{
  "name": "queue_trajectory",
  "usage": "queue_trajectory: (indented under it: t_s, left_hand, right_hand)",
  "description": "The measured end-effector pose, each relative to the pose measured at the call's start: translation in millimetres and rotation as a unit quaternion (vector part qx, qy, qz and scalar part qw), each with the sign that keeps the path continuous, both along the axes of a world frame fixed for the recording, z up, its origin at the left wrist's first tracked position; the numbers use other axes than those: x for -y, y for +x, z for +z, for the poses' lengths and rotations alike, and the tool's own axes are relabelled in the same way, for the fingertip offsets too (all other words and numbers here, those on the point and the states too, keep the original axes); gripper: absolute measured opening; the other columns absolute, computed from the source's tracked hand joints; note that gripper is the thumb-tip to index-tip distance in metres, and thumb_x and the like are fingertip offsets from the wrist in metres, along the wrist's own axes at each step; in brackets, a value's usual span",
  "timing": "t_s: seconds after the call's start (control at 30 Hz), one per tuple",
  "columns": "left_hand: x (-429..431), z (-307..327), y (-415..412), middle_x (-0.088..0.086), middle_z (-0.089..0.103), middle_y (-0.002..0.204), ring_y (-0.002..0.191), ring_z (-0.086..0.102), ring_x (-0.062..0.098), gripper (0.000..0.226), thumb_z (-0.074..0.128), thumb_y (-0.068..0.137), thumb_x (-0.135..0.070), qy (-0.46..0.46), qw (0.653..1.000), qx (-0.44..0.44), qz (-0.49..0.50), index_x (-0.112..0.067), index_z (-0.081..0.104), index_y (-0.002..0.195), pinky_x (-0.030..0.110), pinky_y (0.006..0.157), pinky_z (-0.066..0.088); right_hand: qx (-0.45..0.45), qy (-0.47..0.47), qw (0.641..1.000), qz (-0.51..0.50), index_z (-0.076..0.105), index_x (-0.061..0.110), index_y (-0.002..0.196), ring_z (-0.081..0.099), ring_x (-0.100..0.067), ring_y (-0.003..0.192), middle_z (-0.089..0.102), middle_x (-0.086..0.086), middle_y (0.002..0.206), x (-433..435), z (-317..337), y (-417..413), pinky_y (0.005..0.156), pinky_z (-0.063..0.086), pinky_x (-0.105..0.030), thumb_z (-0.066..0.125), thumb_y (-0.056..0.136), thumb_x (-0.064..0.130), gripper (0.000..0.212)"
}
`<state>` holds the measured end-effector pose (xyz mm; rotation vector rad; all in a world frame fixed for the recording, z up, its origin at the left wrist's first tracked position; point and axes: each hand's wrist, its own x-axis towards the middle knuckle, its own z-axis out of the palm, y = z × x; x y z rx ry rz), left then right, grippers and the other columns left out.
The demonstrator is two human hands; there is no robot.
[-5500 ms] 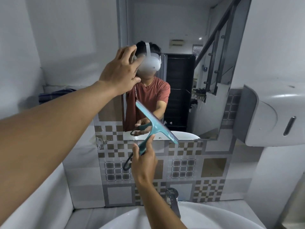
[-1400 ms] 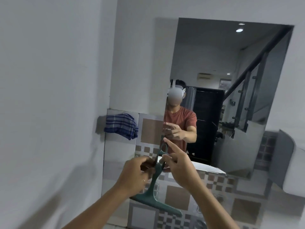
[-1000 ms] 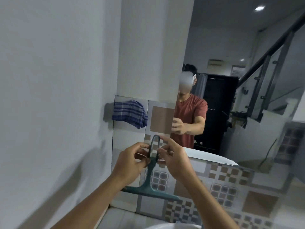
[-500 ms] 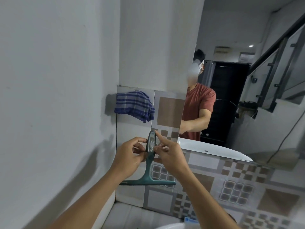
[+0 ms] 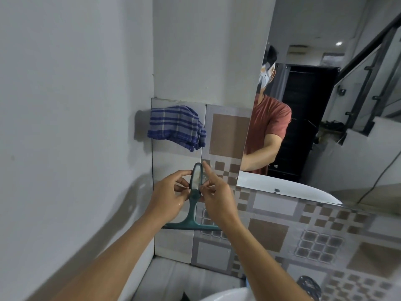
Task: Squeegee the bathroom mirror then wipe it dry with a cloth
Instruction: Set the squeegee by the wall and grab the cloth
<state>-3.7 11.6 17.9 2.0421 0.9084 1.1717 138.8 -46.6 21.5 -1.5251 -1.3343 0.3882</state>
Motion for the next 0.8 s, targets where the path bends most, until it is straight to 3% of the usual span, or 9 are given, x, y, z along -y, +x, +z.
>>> queue_trajectory:
  t_s: [0.07, 0.27, 0.47, 0.53, 0.67, 0.8]
  left_hand:
    - [-2, -2, 1, -0.007, 0.067, 0.093, 0.086, 0.066, 0.007, 0.053, 0.074, 0.086, -0.005, 0.011, 1.0, -0.01, 0.017, -0.032, 0.06, 0.129, 0.006, 0.072, 0.051]
    - [-9, -7, 6, -0.008, 0.066, 0.1, 0.091, 0.064, 0.005, 0.064, 0.073, 0.087, -0.005, 0.029, 0.999, -0.021, 0.018, -0.039, 0.051, 0.137, 0.002, 0.072, 0.048]
    - [-11, -13, 14, -0.005, 0.066, 0.105, 0.095, 0.066, 0.011, 0.064, 0.072, 0.088, -0.008, 0.039, 0.999, -0.012, 0.013, -0.037, 0.05, 0.14, 0.022, 0.086, 0.057]
    - [-11, -14, 16, -0.008, 0.066, 0.102, 0.094, 0.066, 0.009, 0.064, 0.072, 0.088, -0.007, 0.045, 0.999, -0.008, -0.002, -0.038, 0.05, 0.14, 0.02, 0.084, 0.057]
    - [-14, -20, 25, -0.009, 0.065, 0.096, 0.089, 0.065, 0.006, 0.068, 0.073, 0.085, -0.002, 0.058, 0.998, -0.005, -0.012, -0.039, 0.051, 0.138, 0.018, 0.081, 0.056]
    - [-19, -33, 29, -0.012, 0.064, 0.099, 0.09, 0.065, 0.006, 0.071, 0.073, 0.085, 0.0, 0.069, 0.997, -0.014, -0.005, -0.038, 0.051, 0.139, 0.019, 0.082, 0.055]
  right_hand:
    - [0.016, 0.0, 1.0, -0.006, 0.031, 0.051, 0.148, 0.062, -0.015, 0.085, 0.061, -0.006, 0.099, -5, -4, -1, 0.075, 0.053, -0.015, 0.052, 0.1, -0.001, 0.074]
    - [0.052, 0.012, 0.998, -0.024, 0.03, 0.048, 0.152, 0.058, -0.013, 0.086, 0.054, 0.002, 0.1, -9, -13, -1, 0.067, 0.047, -0.005, 0.052, 0.1, 0.0, 0.074]
    - [0.08, 0.029, 0.996, -0.039, 0.032, 0.046, 0.152, 0.056, -0.003, 0.088, 0.052, 0.008, 0.102, -8, -14, 6, 0.068, 0.045, 0.0, 0.057, 0.097, -0.001, 0.077]
    - [0.08, 0.031, 0.996, -0.038, 0.031, 0.048, 0.151, 0.056, -0.003, 0.089, 0.052, 0.008, 0.105, -6, -14, 11, 0.073, 0.049, -0.003, 0.057, 0.097, -0.002, 0.079]
    - [0.08, 0.016, 0.995, -0.052, 0.027, 0.055, 0.148, 0.06, -0.01, 0.096, 0.056, -0.003, 0.12, -8, -18, 18, 0.089, 0.059, -0.03, 0.059, 0.094, -0.007, 0.088]
    - [0.06, -0.002, 0.997, -0.039, 0.032, 0.051, 0.148, 0.059, -0.009, 0.085, 0.055, 0.001, 0.105, -11, -28, 21, 0.083, 0.057, -0.022, 0.058, 0.093, -0.01, 0.086]
